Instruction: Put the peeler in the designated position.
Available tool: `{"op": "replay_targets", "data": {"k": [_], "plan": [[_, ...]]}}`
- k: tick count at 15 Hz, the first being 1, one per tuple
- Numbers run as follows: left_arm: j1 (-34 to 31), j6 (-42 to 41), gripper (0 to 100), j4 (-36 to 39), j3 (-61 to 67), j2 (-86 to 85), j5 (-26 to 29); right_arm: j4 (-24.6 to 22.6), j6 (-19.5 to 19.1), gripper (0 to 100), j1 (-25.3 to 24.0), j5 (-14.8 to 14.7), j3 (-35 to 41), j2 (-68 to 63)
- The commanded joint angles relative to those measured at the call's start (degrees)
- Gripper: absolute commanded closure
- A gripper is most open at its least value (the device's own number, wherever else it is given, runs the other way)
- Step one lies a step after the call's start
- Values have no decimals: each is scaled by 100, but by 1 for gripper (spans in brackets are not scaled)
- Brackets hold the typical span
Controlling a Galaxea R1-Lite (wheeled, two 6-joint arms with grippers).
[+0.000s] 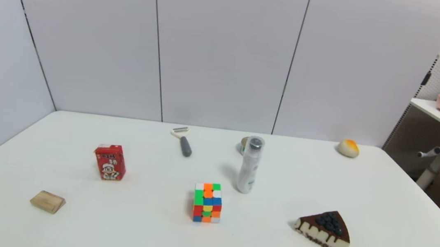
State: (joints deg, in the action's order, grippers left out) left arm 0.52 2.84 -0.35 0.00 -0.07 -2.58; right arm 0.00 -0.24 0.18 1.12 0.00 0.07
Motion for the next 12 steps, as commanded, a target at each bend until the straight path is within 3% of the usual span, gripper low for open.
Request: {"op": "replay_targets", "data": {"k": [1, 12], "plan": [[0, 6, 0, 0, 0, 7, -5, 0, -2, 0, -1, 2, 9, -7], [0, 6, 0, 0, 0, 7, -5, 0, -2, 0, -1, 2, 9, -7]]}}
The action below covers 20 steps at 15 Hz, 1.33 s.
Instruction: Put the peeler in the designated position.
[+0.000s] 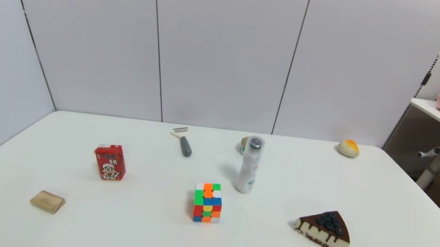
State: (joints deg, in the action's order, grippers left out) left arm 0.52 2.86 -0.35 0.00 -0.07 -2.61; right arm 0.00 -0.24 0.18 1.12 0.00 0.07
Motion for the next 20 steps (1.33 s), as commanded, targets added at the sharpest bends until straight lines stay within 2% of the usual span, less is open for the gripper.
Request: {"op": "replay_targets", "data": {"k": [1, 3, 5, 10, 13, 16, 20], "plan": [[0, 12, 0, 0, 0, 7, -3, 0, -2, 0, -1, 2, 9, -7], [0, 179, 0, -17, -18, 7, -12, 0, -2, 0, -1, 2, 9, -7], [0, -119, 0, -167, -290, 376, 76, 0, -2, 0, -1, 2, 9, -7], [159, -1157, 0, -1380, -2566, 3259, 990, 0, -2, 0, -1, 2, 9, -7], [651, -1526, 0, -1397, -4122, 5544, 1474, 0, -2, 0, -1, 2, 9, -7], [1213, -1570, 0, -1327, -5774, 7768, 1500, 0, -2, 0, -1, 2, 9, -7], [1758, -1508, 0, -1239, -7295, 9535, 1491, 0, -2, 0, -1, 2, 9, -7]]}}
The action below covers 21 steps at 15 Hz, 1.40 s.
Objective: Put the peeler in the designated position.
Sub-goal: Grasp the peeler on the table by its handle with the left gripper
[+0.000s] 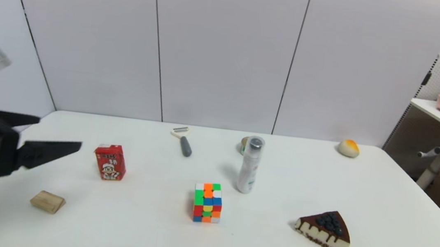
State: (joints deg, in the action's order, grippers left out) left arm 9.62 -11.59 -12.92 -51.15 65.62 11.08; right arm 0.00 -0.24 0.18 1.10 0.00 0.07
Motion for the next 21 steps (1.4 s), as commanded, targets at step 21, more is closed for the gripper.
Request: {"op": "replay_targets", "data": {"k": [21], "plan": [[1640, 1915, 0, 9, -5019, 6613, -2303, 0, -2, 0, -1, 5, 9, -7]]}}
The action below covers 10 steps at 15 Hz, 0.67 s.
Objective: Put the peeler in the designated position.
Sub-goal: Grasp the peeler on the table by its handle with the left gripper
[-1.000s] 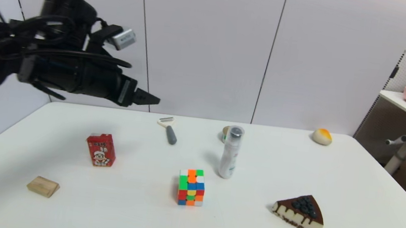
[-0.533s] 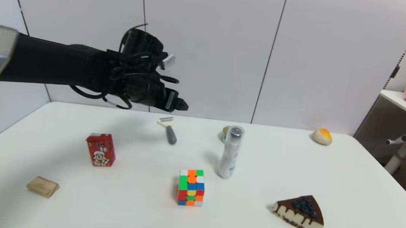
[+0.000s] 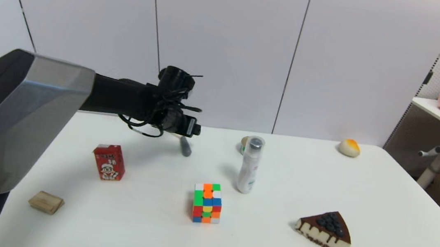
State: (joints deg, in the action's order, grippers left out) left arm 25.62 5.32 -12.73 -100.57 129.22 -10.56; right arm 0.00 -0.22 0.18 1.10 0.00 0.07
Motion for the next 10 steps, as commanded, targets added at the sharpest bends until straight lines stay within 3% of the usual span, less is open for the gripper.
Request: {"op": "replay_targets", "data": {"k": [1, 8, 10], "plan": [[109, 488, 0, -2, -77, 288, -148, 0, -4, 0, -1, 5, 9, -7], [189, 787, 0, 16, -85, 446, -201, 0, -4, 0, -1, 5, 9, -7], [215, 927, 0, 25, -85, 490, -570, 0, -4, 0, -1, 5, 9, -7]]}}
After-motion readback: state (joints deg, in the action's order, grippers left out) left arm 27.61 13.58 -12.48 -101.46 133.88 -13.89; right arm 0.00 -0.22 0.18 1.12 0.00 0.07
